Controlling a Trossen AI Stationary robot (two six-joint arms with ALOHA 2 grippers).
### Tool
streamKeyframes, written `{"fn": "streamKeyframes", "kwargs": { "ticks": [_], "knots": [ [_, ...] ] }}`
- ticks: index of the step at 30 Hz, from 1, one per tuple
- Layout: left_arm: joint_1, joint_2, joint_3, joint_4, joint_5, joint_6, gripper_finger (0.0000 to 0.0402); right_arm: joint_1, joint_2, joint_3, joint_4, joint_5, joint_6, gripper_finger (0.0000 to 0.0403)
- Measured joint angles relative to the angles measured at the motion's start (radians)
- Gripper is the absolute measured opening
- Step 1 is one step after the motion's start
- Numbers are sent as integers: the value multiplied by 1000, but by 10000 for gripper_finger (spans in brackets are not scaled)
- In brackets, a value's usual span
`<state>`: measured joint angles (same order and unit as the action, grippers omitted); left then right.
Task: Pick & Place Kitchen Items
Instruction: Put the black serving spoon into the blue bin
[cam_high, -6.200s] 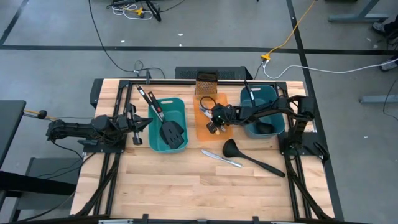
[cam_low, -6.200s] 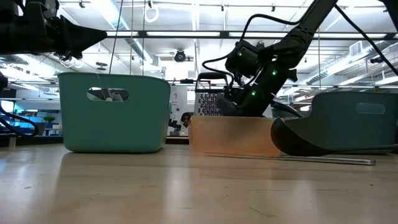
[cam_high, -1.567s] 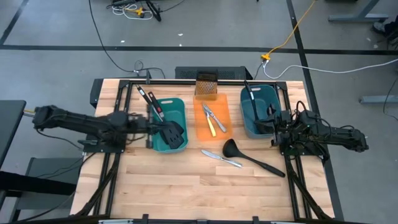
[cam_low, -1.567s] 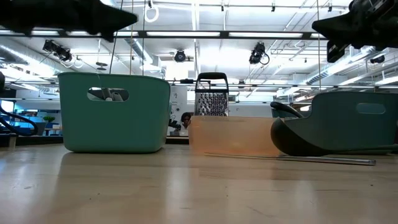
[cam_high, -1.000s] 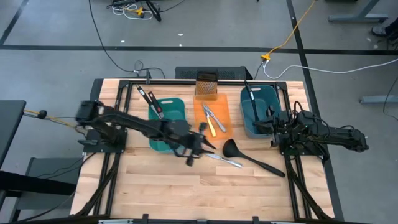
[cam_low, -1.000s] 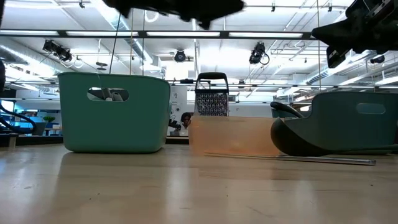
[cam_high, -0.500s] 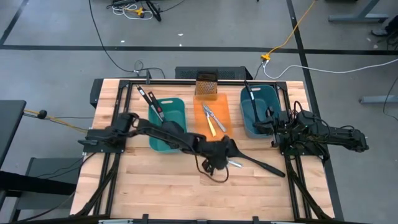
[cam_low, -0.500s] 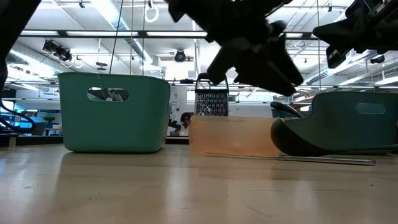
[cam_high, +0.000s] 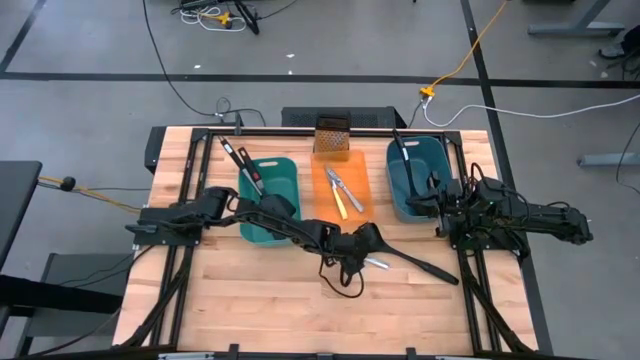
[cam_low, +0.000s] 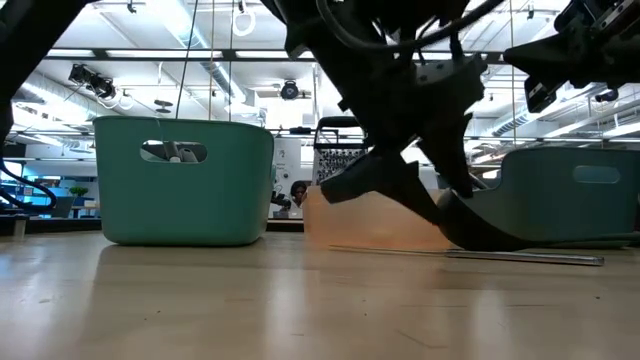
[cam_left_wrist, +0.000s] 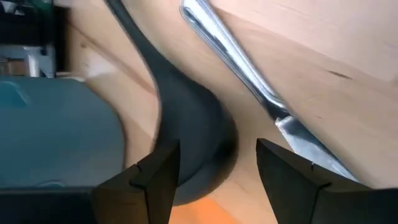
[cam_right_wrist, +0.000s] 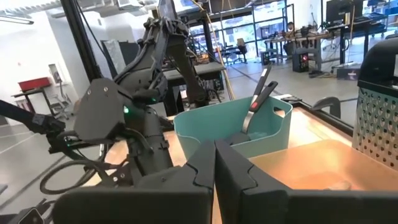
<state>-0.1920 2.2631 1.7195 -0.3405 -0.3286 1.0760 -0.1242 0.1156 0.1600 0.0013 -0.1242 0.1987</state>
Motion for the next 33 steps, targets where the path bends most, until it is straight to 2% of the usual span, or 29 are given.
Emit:
{"fn": "streamKeyframes", "kwargs": {
  "ticks": [17, 33],
  "knots": [
    [32, 13, 1, -49, 70, 10, 211, 0, 0, 0, -12, 0, -11, 7],
    [45, 14, -1, -46, 7, 43, 101, 0, 0, 0, -11, 0, 0, 7]
  ]
}}
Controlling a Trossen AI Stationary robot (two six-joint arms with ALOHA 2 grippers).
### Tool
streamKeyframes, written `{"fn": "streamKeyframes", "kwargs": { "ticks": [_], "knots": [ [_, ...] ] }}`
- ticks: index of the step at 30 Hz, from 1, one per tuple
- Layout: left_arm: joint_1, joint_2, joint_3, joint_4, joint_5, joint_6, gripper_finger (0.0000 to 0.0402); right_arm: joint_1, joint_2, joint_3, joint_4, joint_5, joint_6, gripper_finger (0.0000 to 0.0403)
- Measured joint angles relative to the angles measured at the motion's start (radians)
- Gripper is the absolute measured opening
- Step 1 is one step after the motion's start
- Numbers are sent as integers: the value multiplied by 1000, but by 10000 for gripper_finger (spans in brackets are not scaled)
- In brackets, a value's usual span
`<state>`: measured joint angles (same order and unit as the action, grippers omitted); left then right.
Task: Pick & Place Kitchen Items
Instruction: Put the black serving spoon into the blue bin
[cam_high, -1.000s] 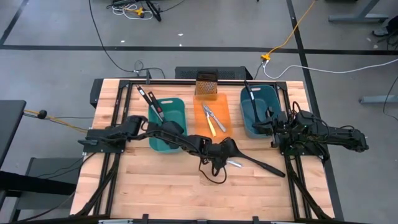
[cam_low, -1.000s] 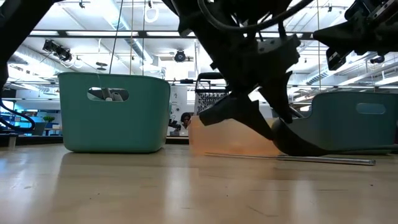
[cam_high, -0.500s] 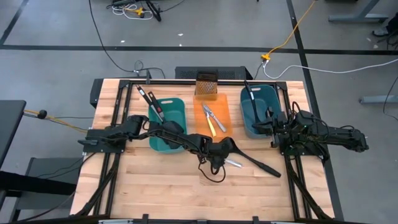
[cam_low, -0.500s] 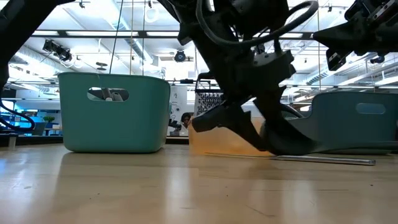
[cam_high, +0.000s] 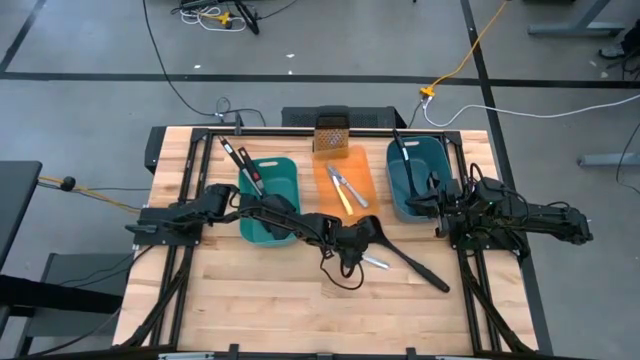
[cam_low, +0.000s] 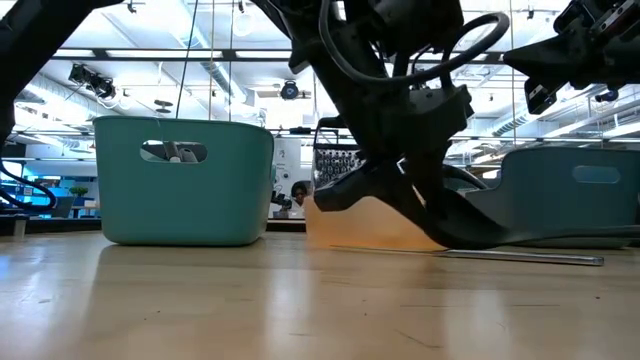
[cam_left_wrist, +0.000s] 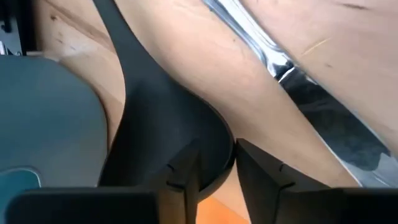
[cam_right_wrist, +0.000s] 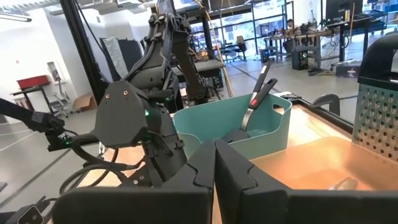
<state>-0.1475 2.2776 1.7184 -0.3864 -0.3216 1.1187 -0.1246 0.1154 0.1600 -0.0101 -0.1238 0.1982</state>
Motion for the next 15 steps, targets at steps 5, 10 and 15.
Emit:
{"fn": "streamKeyframes", "kwargs": {
  "ticks": [5, 10, 15],
  "knots": [
    [2, 0, 0, 4, -2, 1, 64, 0, 0, 0, 0, 0, 0, 7],
    [3, 0, 0, 4, 4, 12, 9, 0, 0, 0, 0, 0, 0, 7],
    [0, 0, 0, 4, -10, 37, 4, 0, 0, 0, 0, 0, 0, 7]
  ]
}}
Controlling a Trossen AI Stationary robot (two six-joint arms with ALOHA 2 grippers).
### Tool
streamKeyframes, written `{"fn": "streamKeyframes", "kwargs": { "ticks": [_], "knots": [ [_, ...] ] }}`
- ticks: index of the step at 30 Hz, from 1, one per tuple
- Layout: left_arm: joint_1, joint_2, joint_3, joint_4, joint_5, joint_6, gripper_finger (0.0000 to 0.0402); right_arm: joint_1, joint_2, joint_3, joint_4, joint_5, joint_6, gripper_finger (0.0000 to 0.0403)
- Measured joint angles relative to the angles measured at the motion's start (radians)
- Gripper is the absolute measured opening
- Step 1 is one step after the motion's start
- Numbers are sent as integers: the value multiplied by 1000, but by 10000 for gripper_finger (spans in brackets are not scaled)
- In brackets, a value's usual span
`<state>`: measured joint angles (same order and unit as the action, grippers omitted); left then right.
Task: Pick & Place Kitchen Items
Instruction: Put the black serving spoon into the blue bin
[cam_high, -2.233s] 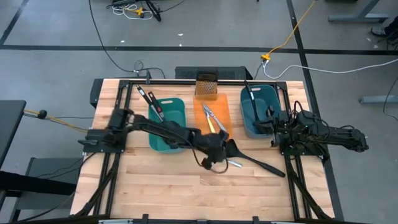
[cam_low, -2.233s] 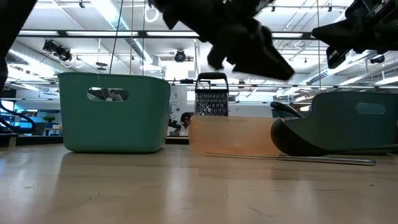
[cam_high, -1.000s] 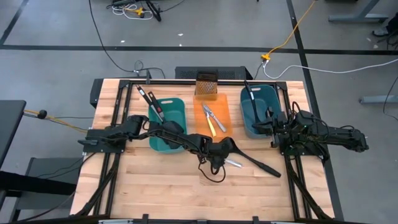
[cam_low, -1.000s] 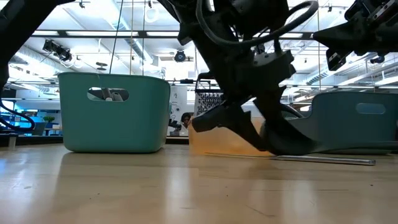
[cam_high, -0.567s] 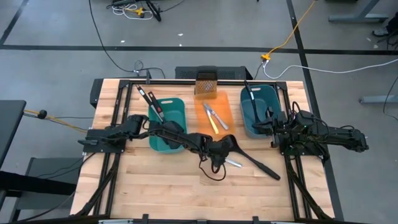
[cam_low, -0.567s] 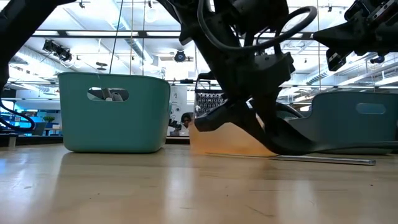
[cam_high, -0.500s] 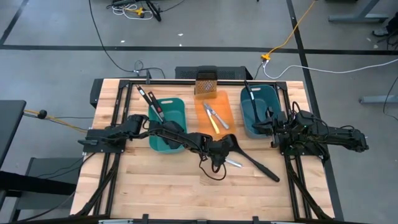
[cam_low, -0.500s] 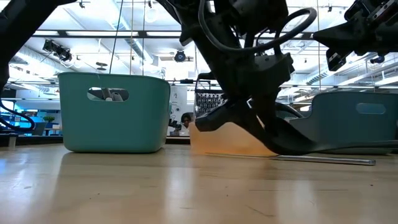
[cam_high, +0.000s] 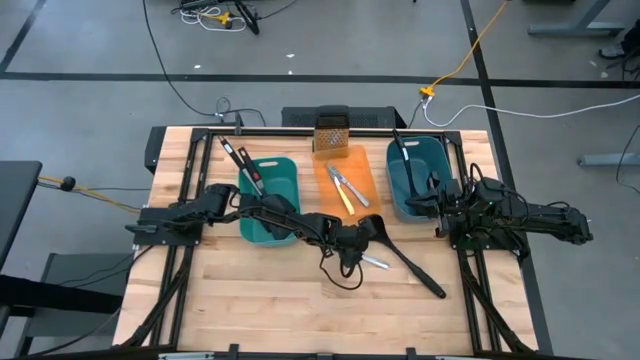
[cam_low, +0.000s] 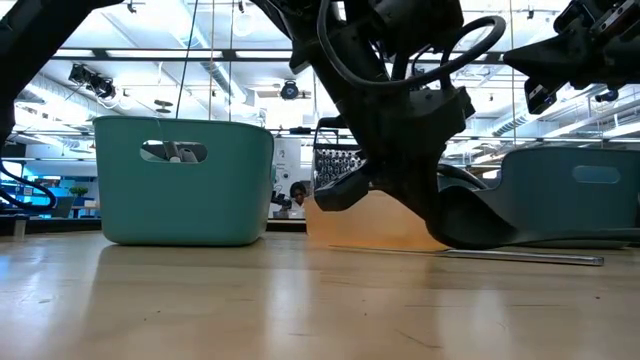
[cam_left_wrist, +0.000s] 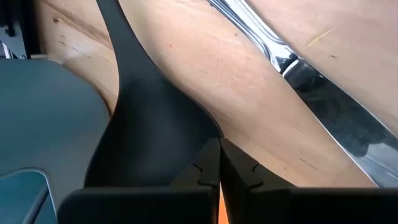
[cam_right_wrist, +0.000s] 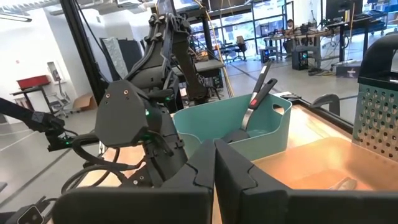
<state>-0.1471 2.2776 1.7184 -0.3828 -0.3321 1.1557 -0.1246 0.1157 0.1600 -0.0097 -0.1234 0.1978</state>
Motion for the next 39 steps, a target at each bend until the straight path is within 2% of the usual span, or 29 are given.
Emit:
{"fn": "streamKeyframes", "kwargs": {
  "ticks": [11, 16, 19, 22, 26, 29, 34, 39],
  "knots": [
    [-11, -17, 0, 23, 10, -127, 23, 0, 0, 0, 9, 3, 3, 7],
    [-40, -76, 0, 1, 11, -186, 26, 0, 0, 0, 25, 21, 4, 7],
    [-62, -142, 0, -66, 22, -236, 22, 0, 0, 0, 25, 37, 4, 7],
    [-76, -237, 0, -180, 83, -336, 12, 0, 0, 0, 29, 38, 3, 10],
    [-74, -421, -25, -337, 251, -510, 5, 0, 0, 0, 34, 38, 3, 20],
    [-74, -627, -150, -288, 305, -604, 4, 0, 0, 0, 34, 37, 3, 23],
    [-47, -1025, -556, 5, 376, -765, 3, 0, 0, 0, 37, 37, -18, 24],
    [20, -1397, -973, 332, 244, -936, 2, 0, 0, 0, 40, 37, -30, 24]
  ]
}}
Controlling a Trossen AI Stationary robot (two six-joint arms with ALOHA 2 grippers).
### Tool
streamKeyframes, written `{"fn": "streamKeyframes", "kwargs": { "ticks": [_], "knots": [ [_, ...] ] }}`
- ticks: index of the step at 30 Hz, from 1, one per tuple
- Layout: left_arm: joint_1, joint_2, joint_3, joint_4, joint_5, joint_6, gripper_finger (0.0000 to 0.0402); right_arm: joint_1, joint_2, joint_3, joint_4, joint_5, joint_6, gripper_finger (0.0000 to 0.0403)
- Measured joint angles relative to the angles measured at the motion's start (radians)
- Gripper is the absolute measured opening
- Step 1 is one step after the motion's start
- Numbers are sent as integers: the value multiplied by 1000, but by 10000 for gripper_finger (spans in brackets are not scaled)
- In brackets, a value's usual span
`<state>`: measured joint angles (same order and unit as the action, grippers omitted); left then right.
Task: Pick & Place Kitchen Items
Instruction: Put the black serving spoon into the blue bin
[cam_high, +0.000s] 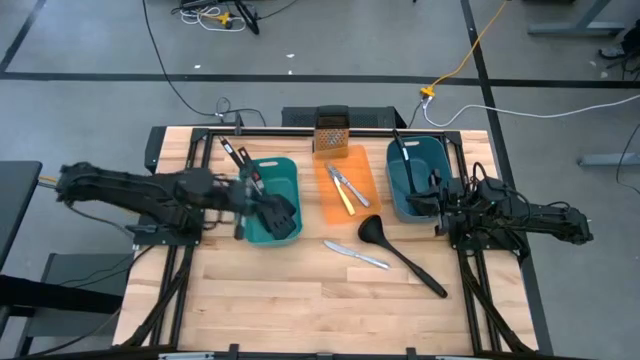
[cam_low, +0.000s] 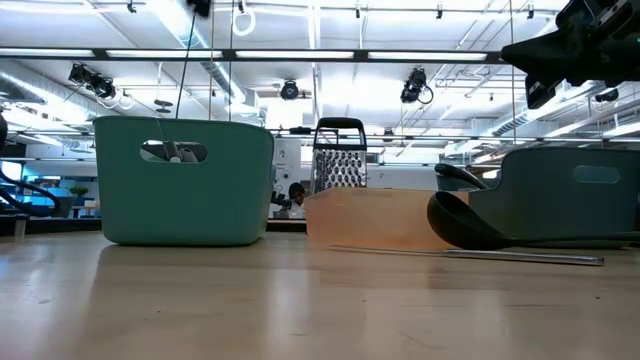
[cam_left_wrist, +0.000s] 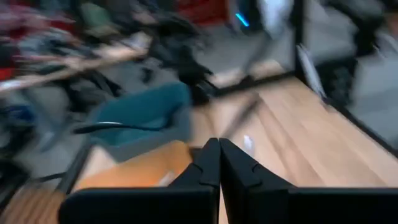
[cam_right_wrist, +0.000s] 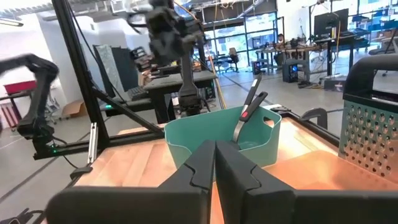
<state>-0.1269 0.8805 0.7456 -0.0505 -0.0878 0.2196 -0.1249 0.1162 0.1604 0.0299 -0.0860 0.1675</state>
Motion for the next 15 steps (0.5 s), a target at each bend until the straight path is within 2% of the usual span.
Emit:
{"fn": "streamKeyframes", "kwargs": {
  "ticks": [4, 8, 11, 15],
  "knots": [
    [44, -234, -233, 141, -55, -85, 2, 0, 2, 0, 12, 0, 1, 21],
    [49, -400, -409, 278, -66, -105, 1, 0, 7, 0, 26, -2, 7, 7],
    [49, -470, -510, 369, -97, -104, 1, 0, 17, 0, 30, -3, 14, 5],
    [49, -484, -603, 515, -109, -104, 1, 0, 55, 9, 14, 25, 43, 5]
  ]
}}
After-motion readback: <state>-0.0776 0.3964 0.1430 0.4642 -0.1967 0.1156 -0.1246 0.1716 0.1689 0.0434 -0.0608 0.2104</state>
